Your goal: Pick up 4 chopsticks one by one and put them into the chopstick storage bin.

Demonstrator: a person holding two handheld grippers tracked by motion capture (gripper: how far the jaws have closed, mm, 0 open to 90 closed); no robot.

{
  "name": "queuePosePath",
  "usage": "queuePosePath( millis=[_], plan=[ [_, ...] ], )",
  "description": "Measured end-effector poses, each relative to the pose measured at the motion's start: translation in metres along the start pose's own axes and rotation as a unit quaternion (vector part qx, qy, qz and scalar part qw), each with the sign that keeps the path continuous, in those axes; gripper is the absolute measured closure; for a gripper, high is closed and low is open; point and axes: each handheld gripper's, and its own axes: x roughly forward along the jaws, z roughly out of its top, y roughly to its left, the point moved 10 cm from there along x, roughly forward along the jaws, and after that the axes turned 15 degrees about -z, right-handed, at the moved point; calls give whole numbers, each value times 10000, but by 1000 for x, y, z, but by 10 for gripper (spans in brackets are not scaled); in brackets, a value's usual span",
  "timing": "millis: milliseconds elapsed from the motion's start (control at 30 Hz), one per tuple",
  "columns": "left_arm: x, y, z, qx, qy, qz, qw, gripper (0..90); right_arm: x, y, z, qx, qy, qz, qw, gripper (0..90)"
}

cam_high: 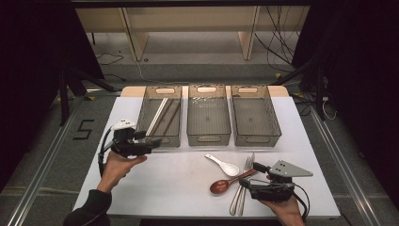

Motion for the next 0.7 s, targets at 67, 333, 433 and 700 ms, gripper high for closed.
queuePosePath(
  millis=[67,333,433,700],
  plan=[
    [0,-4,-5,35,-9,-18,10000,219,1,1,0,-31,28,9,10000,231],
    [-4,-18,-22,-50,-166,-147,9997,207,7,1,5,-94,158,-14,9998,232],
    [-6,-23,-26,-39,-205,-182,9996,198,11,2,7,-184,245,-6,9995,232],
    [-7,-32,-36,1,-227,-202,9995,181,24,6,14,-328,471,53,9983,232]
  ],
)
